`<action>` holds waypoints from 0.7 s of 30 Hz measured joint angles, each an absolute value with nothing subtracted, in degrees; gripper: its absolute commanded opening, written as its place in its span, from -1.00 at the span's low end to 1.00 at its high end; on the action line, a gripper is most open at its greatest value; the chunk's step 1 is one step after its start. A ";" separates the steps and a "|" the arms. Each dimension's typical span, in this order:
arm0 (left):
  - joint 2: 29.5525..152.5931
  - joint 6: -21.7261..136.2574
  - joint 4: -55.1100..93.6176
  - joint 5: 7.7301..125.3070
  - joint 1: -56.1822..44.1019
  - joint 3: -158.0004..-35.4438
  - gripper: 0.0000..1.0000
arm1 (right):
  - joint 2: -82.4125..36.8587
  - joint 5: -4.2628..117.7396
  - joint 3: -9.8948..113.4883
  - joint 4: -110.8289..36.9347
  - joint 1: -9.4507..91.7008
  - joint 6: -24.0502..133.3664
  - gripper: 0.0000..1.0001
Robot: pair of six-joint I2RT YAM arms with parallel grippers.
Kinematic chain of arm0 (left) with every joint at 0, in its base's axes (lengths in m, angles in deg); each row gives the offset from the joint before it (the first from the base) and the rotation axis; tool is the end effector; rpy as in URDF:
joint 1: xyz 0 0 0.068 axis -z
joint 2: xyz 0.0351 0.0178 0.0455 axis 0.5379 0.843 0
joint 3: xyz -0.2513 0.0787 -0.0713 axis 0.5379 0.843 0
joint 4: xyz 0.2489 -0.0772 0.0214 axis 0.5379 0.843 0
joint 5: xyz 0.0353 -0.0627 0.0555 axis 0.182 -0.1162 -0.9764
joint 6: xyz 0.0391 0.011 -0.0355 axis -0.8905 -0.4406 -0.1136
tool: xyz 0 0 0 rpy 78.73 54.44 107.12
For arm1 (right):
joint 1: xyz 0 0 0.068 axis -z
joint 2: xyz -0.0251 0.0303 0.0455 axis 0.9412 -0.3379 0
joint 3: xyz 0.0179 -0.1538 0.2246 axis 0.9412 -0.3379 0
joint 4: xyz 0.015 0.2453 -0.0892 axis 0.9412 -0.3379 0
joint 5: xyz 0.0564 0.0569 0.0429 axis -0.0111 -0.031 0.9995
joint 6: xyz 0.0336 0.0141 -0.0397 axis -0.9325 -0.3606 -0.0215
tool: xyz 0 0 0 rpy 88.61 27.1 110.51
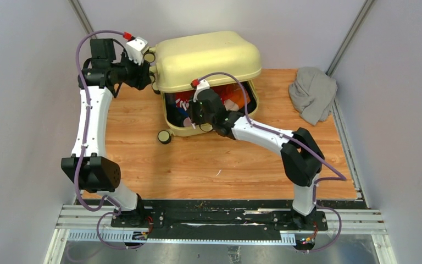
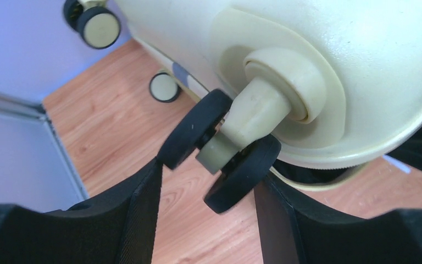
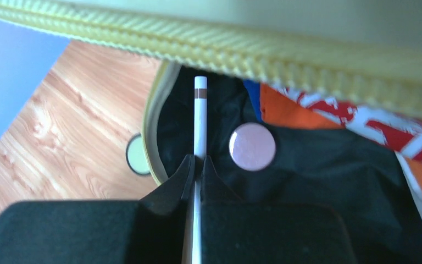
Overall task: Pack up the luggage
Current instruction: Place the makeup in the luggage.
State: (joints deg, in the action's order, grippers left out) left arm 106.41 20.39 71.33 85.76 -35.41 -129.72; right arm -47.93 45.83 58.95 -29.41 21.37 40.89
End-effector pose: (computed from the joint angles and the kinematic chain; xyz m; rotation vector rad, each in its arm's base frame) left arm 0.3321 0.0002 0.4352 0.6692 2.0132 -0.2361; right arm 0.2958 0.3357 0.2934 -0.4328 1.8846 0.7772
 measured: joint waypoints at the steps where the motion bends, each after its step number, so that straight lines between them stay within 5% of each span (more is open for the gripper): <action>1: 106.41 20.89 70.55 84.89 -35.70 -129.56 -1.00 | -48.83 45.55 60.06 -29.11 21.17 40.87 -1.00; 19: 102.14 27.14 60.43 84.26 -35.33 -127.64 -1.00 | -61.85 38.01 67.67 -25.81 19.23 40.68 -1.00; 21: 100.74 26.38 60.45 84.32 -35.35 -125.78 -0.77 | -61.85 37.59 67.64 -25.81 19.10 40.72 -0.93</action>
State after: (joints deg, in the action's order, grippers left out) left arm 100.74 26.38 60.45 84.32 -35.35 -125.78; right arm -61.85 37.59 67.64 -25.81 19.10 40.72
